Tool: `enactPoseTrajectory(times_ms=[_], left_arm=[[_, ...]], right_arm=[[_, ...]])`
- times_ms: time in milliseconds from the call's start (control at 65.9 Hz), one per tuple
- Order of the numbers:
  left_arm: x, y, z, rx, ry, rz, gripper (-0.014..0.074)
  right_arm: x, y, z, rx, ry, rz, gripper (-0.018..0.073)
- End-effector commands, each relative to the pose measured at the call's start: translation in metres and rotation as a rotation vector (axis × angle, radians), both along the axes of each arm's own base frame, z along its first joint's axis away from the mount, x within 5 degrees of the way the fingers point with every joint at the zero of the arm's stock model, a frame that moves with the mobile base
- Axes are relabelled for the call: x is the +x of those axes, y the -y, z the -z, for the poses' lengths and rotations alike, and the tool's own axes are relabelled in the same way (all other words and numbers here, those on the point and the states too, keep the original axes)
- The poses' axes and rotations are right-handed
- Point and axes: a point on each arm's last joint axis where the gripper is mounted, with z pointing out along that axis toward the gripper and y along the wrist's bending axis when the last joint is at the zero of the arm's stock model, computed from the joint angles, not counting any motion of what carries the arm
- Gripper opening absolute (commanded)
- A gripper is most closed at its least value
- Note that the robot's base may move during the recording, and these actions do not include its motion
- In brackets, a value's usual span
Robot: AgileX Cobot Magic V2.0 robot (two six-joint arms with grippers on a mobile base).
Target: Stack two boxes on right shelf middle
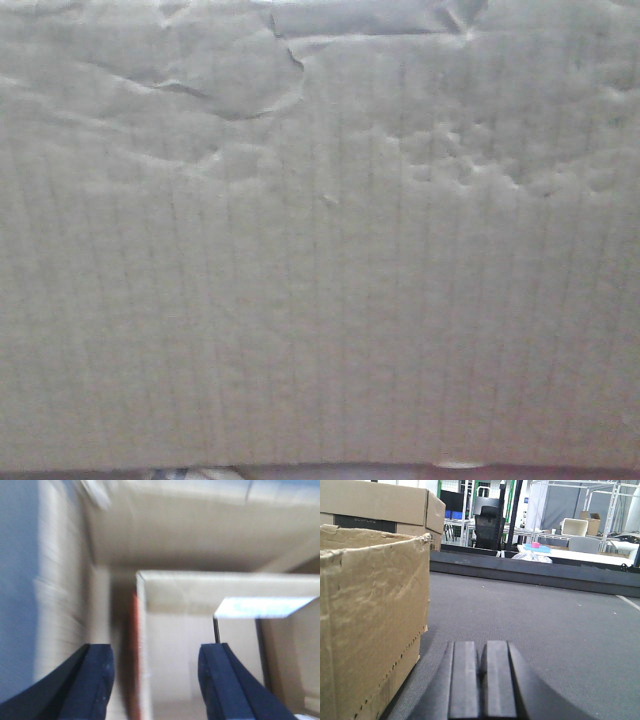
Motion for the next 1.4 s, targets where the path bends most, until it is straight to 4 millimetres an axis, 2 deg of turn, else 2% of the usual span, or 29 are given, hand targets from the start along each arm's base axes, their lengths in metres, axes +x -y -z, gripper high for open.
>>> enactPoseTrajectory(times_ms=[0,91,228,349,531,668,804,910,1138,1381], left_arm=[[-0.011,-0.015,-0.020,0.029,0.080,-0.013,0.0298],[-0.016,-0.023,-0.027,0.032,0.105,-0.012,0.0298],[-0.016,-0.026,-0.024,0.062,0.101,0.006,0.0298],[-0.012,-0.029,-0.009,0.080,0.043,0.008,0.0298],[-0.002,-0.045,0.015,0.058,-0.086,-0.016,0.0304],[0.001,-0.052,0.031,0.060,-0.157,-0.009,0.0391],[0.000,-0.051,0.042,0.059,-0.200,-0.004,0.0468],[0.003,-0.047,0.052,0.053,-0.245,0.001,0.0460],[0.022,-0.035,0.084,0.111,-0.342,0.011,0.0443],[0.030,-0.031,0.097,0.139,-0.375,0.008,0.0442]], right_arm=[[0.000,0.000,-0.002,-0.010,0.025,0.001,-0.0163],[0.000,0.000,-0.002,-0.010,0.025,0.001,-0.0163],[0.000,0.000,-0.002,-0.010,0.025,0.001,-0.0163],[0.000,0.000,-0.002,-0.010,0.025,0.001,-0.0163],[0.000,0.000,-0.002,-0.010,0.025,0.001,-0.0163],[0.000,0.000,-0.002,-0.010,0.025,0.001,-0.0163],[0.000,0.000,-0.002,-0.010,0.025,0.001,-0.0163],[0.000,0.000,-0.002,-0.010,0.025,0.001,-0.0163],[0.000,0.000,-0.002,-0.010,0.025,0.001,-0.0163],[0.000,0.000,-0.002,-0.010,0.025,0.001,-0.0163]])
